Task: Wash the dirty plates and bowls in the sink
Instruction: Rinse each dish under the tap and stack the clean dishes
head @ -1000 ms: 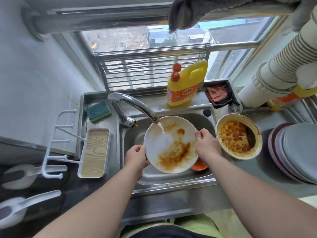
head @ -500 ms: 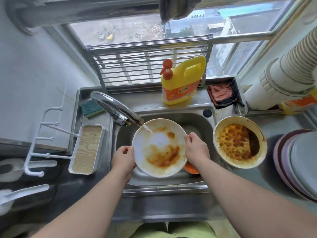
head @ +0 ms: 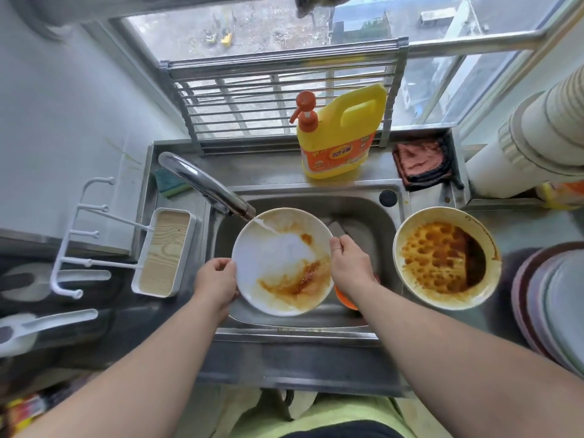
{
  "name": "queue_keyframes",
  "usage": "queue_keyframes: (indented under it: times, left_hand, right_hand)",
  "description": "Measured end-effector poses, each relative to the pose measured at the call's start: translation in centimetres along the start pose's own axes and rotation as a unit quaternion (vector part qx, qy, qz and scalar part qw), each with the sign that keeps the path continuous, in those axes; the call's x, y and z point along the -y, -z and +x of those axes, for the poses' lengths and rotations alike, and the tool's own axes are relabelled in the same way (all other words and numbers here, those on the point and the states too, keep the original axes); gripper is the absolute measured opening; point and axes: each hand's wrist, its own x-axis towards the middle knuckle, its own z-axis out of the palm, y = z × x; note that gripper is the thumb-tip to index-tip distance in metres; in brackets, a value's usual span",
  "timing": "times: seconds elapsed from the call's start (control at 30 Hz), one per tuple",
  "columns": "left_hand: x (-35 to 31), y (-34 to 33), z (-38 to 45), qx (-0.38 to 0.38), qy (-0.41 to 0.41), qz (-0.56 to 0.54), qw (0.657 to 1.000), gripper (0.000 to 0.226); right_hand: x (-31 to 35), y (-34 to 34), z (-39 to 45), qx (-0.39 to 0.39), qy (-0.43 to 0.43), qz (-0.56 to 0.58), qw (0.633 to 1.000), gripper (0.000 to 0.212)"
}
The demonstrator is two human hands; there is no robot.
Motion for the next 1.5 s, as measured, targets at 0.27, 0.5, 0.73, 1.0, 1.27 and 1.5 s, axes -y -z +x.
queue_keyframes:
  times: [0.27, 0.5, 0.73, 1.0, 1.27, 1.5]
  left_hand:
    - [-1.0, 0.6, -0.5, -0.011, 0.0, 0.003, 1.0, 0.015]
    - [-1.5, 1.5, -0.9, -0.012, 0.009, -0.016, 1.0, 0.013]
    - [-2.3, 2.3, -2.2, -0.01, 0.014, -0.023, 1.0, 0.014]
    - [-3.6, 3.4, -3.6, -0.023, -0.001, -0.022, 0.999, 0.011]
    - [-3.4, 5.3, -4.9, -0.071, -0.061, -0.001, 0.996, 0.012]
    - [-2.5, 6.9, -5.0, -0.099, -0.085, -0.019, 0.991, 0.013]
  right_hand:
    - [0.1, -0.9, 0.7, 0.008, 0.007, 0.018, 1.0, 0.043]
    - [0.5, -1.6, 0.7, 0.025, 0.008, 0.012, 1.0, 0.043]
    - [0.6, -2.2, 0.8, 0.047, -0.002, -0.003, 0.999, 0.039]
    - [0.7, -2.9, 0.3, 0.068, -0.006, 0.013, 0.998, 0.039]
    - [1.5, -4.6, -0.1, 0.087, -0.002, 0.015, 0.996, 0.043]
    - [4.3, -5.4, -0.2, 0.066, 0.005, 0.001, 0.998, 0.053]
